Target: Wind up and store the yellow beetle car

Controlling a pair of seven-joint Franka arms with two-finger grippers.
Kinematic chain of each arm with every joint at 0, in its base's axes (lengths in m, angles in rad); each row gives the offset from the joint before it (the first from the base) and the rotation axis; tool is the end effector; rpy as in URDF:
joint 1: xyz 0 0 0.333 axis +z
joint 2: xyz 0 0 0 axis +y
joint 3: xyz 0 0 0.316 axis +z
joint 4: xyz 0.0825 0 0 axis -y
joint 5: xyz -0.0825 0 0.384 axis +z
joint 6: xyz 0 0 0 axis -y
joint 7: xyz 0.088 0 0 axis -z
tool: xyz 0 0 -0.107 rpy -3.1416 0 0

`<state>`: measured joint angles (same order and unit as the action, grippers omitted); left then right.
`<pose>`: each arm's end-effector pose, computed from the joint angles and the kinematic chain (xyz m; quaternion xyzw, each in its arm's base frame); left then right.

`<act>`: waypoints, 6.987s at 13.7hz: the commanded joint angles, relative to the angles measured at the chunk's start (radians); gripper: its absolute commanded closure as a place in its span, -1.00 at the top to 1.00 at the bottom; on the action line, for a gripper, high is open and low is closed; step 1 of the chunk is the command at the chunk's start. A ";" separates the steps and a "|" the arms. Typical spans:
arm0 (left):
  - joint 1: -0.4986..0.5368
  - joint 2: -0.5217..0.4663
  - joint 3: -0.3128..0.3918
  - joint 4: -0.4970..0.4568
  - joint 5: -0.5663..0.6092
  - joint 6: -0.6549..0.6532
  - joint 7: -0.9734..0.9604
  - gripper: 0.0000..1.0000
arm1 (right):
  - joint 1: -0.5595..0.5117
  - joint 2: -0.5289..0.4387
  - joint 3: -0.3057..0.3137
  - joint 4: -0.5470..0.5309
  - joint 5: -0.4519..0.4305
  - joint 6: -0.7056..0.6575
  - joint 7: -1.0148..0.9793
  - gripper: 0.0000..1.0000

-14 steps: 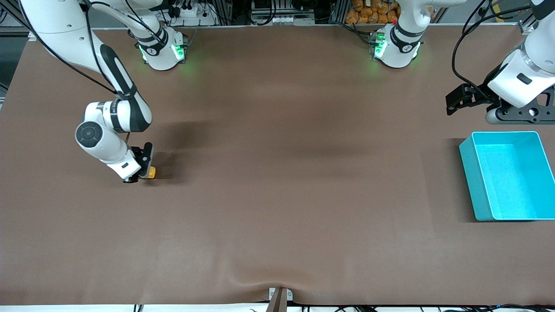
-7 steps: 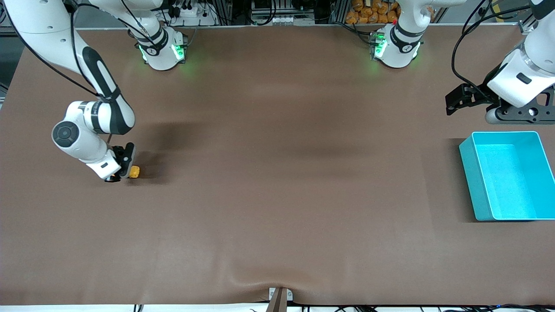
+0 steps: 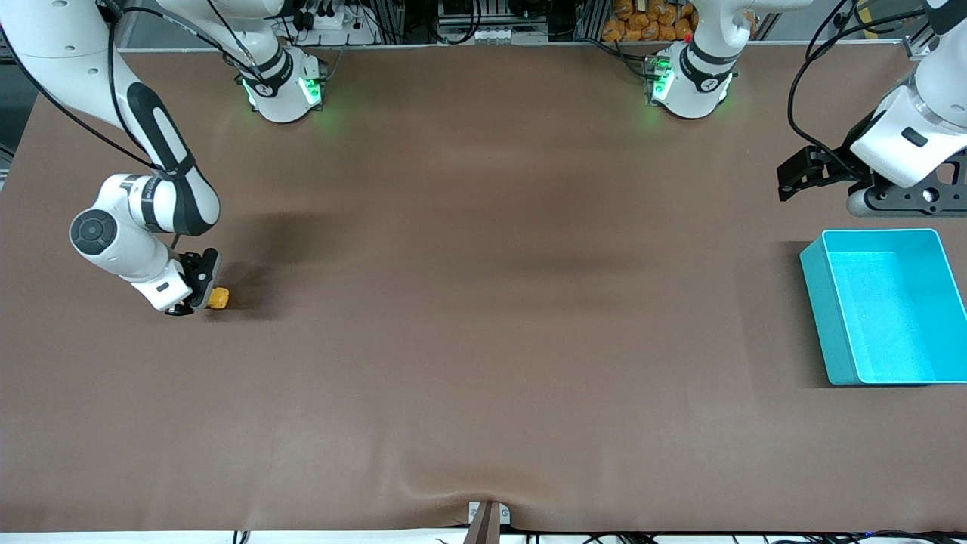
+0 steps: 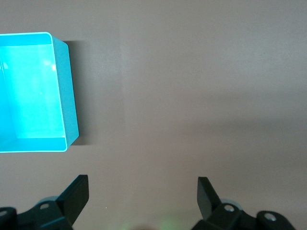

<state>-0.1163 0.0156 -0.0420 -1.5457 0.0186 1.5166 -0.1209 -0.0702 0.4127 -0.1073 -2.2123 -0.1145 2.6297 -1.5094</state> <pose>0.5472 -0.0851 0.6230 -0.9995 0.0184 0.0209 0.0120 0.5440 -0.0960 0.1908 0.7506 0.6588 -0.0354 0.0349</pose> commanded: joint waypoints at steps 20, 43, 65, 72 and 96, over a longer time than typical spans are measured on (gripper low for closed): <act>0.032 -0.006 0.008 -0.031 -0.019 -0.004 -0.017 1.00 | 0.004 -0.164 0.028 0.379 0.050 -0.662 0.009 1.00; -0.039 0.190 -0.159 -0.205 -0.166 0.405 -1.181 1.00 | 0.046 -0.265 0.037 0.868 0.055 -1.235 0.710 1.00; -0.175 0.491 -0.156 -0.427 0.030 0.945 -1.955 1.00 | 0.069 -0.546 0.072 0.548 0.127 -1.148 1.417 1.00; -0.178 0.527 -0.154 -0.424 0.034 0.945 -1.955 1.00 | 0.070 -0.545 0.071 0.549 0.125 -1.143 1.423 1.00; 0.073 0.301 -0.157 -0.277 0.193 0.590 -1.371 -1.00 | 0.075 -0.542 0.072 0.551 0.127 -1.139 1.423 1.00</act>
<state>-0.1032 0.3682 -0.1896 -1.8089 0.2041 2.1454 -1.5968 -0.0009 -0.1059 -0.0348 -1.6409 0.0020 1.4796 -0.1050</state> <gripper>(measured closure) 0.537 0.000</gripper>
